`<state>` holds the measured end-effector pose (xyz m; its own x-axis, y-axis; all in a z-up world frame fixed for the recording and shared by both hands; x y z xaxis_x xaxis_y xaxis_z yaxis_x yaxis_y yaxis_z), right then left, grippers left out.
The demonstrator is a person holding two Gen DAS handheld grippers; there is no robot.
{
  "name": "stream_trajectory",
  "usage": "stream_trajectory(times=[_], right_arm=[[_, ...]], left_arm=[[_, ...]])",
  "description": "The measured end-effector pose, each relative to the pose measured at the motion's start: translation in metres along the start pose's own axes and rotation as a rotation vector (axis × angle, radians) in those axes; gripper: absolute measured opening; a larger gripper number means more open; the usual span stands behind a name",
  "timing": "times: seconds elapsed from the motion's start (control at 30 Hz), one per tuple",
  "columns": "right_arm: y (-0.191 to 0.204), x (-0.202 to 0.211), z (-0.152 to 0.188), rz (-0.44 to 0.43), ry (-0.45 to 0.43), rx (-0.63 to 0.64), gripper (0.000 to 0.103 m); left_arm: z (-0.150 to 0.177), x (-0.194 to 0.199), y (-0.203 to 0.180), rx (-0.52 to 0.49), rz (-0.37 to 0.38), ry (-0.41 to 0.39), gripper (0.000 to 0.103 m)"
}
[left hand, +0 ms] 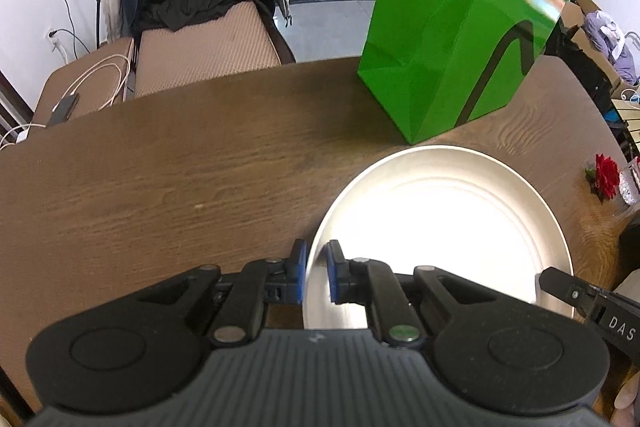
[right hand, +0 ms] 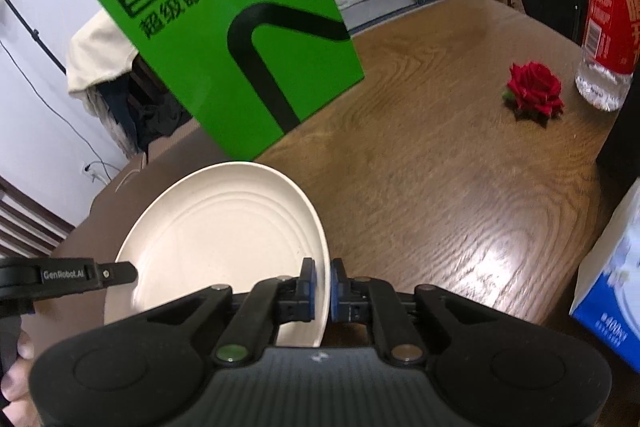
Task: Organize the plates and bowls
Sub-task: 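Lift the cream plate with both grippers and carry it toward the bowls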
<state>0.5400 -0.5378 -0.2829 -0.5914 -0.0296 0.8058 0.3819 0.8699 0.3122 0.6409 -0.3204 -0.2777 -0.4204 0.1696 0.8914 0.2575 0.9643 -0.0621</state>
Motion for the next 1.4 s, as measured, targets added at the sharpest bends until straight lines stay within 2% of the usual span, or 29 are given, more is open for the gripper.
stream_trajectory(times=[0.3,0.73,1.4], right_arm=[[0.006,0.015,-0.013,-0.018,-0.043,-0.004,0.007],[0.031,0.062,-0.020,-0.044,-0.084,0.018,0.007],[0.067,0.123,0.013,-0.078,-0.079,0.071,0.007]], left_arm=[[-0.011,0.023,0.001,0.013,0.004,-0.043,0.011],[-0.004,0.081,0.011,0.034,-0.012,-0.092,0.011],[0.038,0.155,0.040,0.092,-0.025,-0.121,0.011]])
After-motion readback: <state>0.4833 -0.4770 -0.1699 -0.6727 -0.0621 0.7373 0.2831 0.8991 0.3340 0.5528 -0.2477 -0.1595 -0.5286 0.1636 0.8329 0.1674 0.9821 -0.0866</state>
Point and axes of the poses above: each gripper's, at about its wrist camera, not at the fingertips, and x roughly against the way its jaws point, y to its left, z to its underside, the point moved 10 cm from there along -x, roughly the way its jaws point
